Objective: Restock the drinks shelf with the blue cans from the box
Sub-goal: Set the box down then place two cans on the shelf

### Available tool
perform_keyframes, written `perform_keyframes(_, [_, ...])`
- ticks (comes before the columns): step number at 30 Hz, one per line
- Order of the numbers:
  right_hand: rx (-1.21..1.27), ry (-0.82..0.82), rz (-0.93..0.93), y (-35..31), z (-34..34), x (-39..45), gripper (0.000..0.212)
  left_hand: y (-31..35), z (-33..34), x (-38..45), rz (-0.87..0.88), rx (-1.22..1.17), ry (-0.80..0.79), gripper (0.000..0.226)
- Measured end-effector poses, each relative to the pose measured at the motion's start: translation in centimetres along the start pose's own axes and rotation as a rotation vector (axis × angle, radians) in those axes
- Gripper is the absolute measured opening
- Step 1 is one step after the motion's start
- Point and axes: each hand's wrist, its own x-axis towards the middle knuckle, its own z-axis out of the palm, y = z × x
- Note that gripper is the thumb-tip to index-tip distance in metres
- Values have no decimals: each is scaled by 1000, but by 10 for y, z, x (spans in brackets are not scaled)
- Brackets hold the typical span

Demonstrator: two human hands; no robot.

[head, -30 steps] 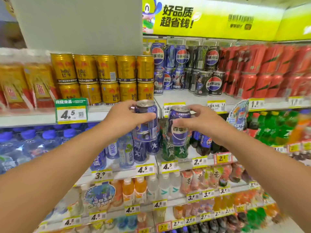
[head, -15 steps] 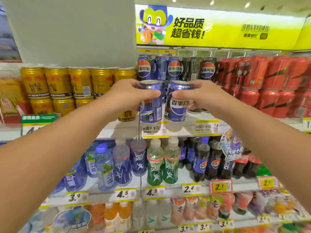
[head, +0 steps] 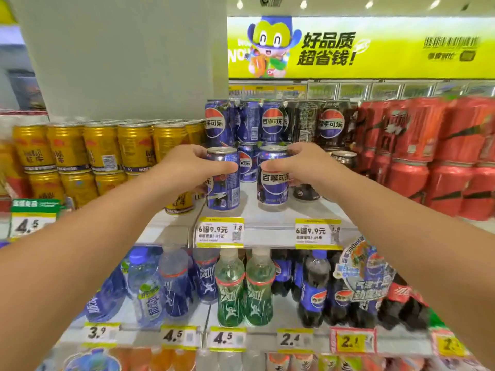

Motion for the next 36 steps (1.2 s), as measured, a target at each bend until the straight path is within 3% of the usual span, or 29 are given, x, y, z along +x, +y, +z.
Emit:
perform_keyframes(6, [11, 15, 26, 6, 32, 53, 41, -2, -2, 7, 6, -19, -22, 41])
perform_keyframes(17, [-13, 47, 46, 20, 64, 103, 42, -9, -7, 11, 14, 14, -62, 44])
perform_keyframes(25, [-8, 58, 19, 24, 69, 107, 22, -13, -6, 17, -7, 3, -61, 41])
perform_keyframes(29, [-39, 27, 6, 23, 68, 99, 23, -13, -5, 16, -3, 3, -57, 35])
perform_keyframes(33, [-81, 53, -24, 9, 57, 75, 66, -13, -5, 14, -3, 10, -68, 34])
perform_keyframes(36, [-25, 18, -48, 6, 45, 51, 75, -12, -5, 13, -6, 2, -72, 37])
